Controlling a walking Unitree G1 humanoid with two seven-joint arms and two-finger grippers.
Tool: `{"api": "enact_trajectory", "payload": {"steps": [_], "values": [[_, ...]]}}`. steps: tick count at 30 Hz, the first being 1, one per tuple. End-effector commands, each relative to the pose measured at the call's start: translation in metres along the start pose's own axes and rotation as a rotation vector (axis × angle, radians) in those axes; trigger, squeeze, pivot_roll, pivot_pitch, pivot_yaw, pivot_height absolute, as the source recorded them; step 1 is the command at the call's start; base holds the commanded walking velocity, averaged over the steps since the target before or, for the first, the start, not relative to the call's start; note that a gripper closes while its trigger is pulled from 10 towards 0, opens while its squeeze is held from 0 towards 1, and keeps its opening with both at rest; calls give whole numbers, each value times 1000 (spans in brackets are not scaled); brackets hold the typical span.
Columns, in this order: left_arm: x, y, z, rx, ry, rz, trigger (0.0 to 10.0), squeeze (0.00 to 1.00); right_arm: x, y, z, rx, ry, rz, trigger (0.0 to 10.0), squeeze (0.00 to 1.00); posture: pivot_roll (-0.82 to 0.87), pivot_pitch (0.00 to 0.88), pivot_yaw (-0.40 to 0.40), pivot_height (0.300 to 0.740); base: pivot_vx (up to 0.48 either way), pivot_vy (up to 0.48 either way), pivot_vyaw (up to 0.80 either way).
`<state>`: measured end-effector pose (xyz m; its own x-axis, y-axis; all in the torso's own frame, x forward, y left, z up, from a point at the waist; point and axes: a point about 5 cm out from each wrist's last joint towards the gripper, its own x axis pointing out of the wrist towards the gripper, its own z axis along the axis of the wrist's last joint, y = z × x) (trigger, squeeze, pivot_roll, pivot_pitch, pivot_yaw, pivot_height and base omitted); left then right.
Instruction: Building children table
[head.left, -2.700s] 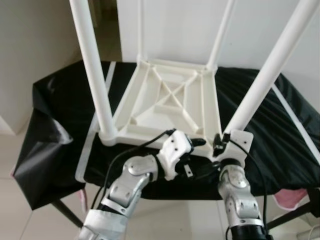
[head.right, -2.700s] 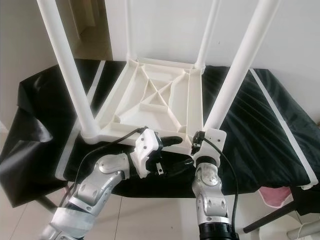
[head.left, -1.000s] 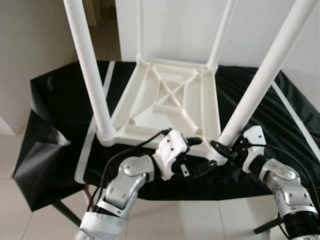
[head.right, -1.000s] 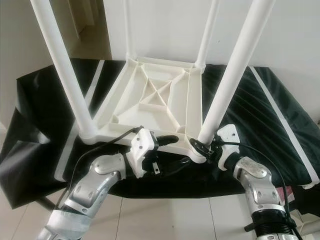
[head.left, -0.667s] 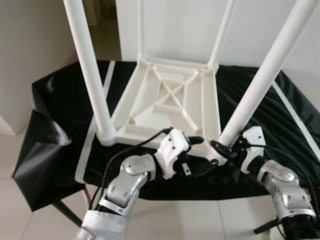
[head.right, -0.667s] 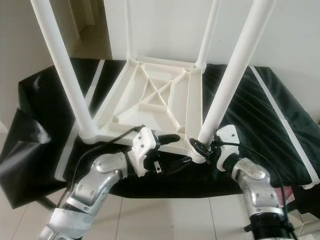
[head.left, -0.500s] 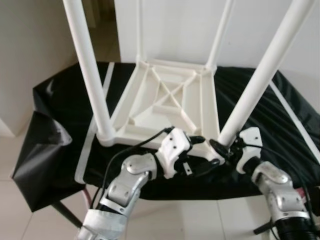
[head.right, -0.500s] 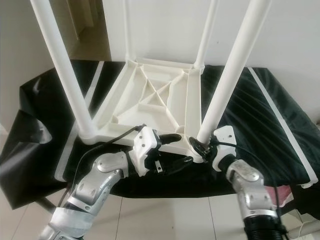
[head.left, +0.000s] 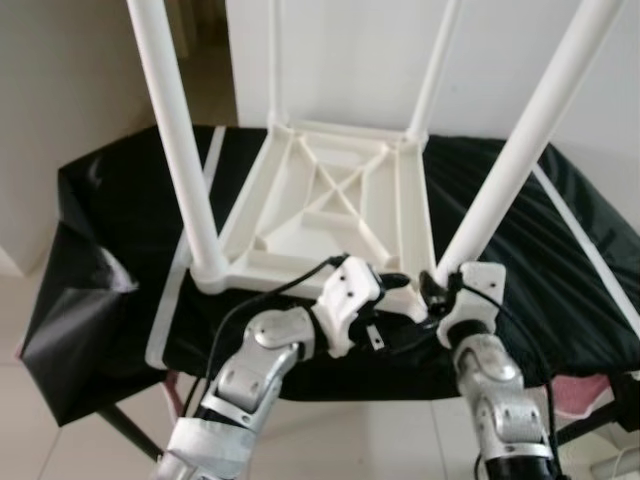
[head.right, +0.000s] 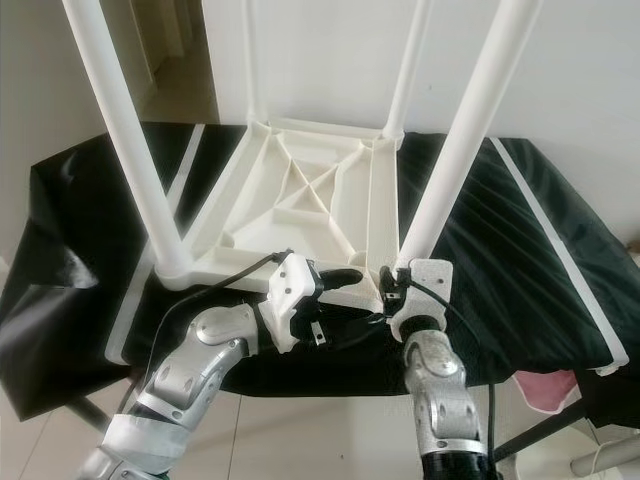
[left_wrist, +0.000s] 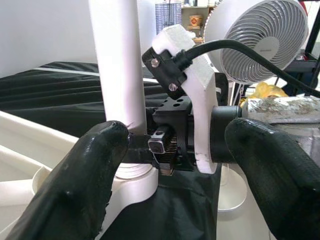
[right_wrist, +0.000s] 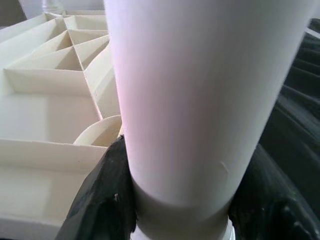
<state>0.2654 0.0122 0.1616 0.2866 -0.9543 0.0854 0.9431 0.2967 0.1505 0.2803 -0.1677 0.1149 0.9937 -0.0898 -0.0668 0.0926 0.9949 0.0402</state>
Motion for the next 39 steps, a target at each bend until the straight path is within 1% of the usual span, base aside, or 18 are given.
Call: {"api": "enact_trajectory", "payload": {"steps": [1,2,4,6,7,9,15,18,20,21,23,27,28,32,34,35,37,39], "values": [[2,4,1,7,-8,40,10000,0,-6,-4,-28,17,139,-91,10000,0,-89,0,-30,740,0,0,0],[2,7,3,11,-15,62,10000,0,-4,12,-30,47,152,-123,10000,0,-69,0,-36,740,0,0,0],[2,7,3,11,-15,62,10000,0,-4,12,-30,47,152,-123,10000,0,-69,0,-36,740,0,0,0],[2,6,3,10,-18,69,10000,0,-4,24,-29,70,154,-113,10000,0,-65,0,-35,740,0,0,0],[2,6,3,10,-19,68,10000,0,-4,27,-28,77,153,-107,10000,0,-65,0,-35,740,0,0,0],[3,3,2,8,-20,60,10000,0,-4,30,-26,80,141,-92,10000,0,-67,0,-34,740,0,0,0],[3,2,1,9,-12,49,10000,0,-3,30,-20,80,107,-68,10000,0,-69,0,-38,740,0,0,0],[1,9,1,21,-7,66,10000,0,-1,27,-15,76,82,-74,10000,0,-61,0,-44,740,0,0,0],[0,10,1,24,-6,68,10000,0,0,27,-15,75,76,-75,10000,0,-61,0,-44,740,0,0,0],[-1,10,1,28,-5,69,10000,0,0,27,-13,82,67,-63,10000,1000,-60,0,-46,740,0,0,0],[-1,11,0,30,-3,70,10000,0,0,26,-11,82,55,-57,10000,1000,-60,0,-45,740,0,0,0],[-3,12,0,33,0,79,10000,0,0,21,-5,106,24,41,10000,1000,-60,0,-45,740,0,0,0],[-3,12,0,33,0,79,10000,0,0,21,-5,106,24,41,10000,1000,-60,0,-45,740,0,0,0],[-2,13,0,36,-1,80,10000,0,0,13,0,31,-18,191,10000,1000,-62,0,-42,740,0,0,0],[-2,13,0,37,-2,78,10000,0,0,10,1,11,-24,213,10000,1000,-63,0,-41,740,0,0,0],[-2,12,0,38,2,69,10000,0,2,6,2,-3,-27,247,10000,0,-63,0,-40,740,0,0,0],[-3,9,-2,40,14,43,10000,0,3,-2,6,-34,-42,316,10000,0,-61,0,-38,740,0,0,0],[-4,8,-3,39,20,29,10000,0,3,-5,8,-50,-49,348,10000,0,-61,0,-38,740,0,0,0]]}}
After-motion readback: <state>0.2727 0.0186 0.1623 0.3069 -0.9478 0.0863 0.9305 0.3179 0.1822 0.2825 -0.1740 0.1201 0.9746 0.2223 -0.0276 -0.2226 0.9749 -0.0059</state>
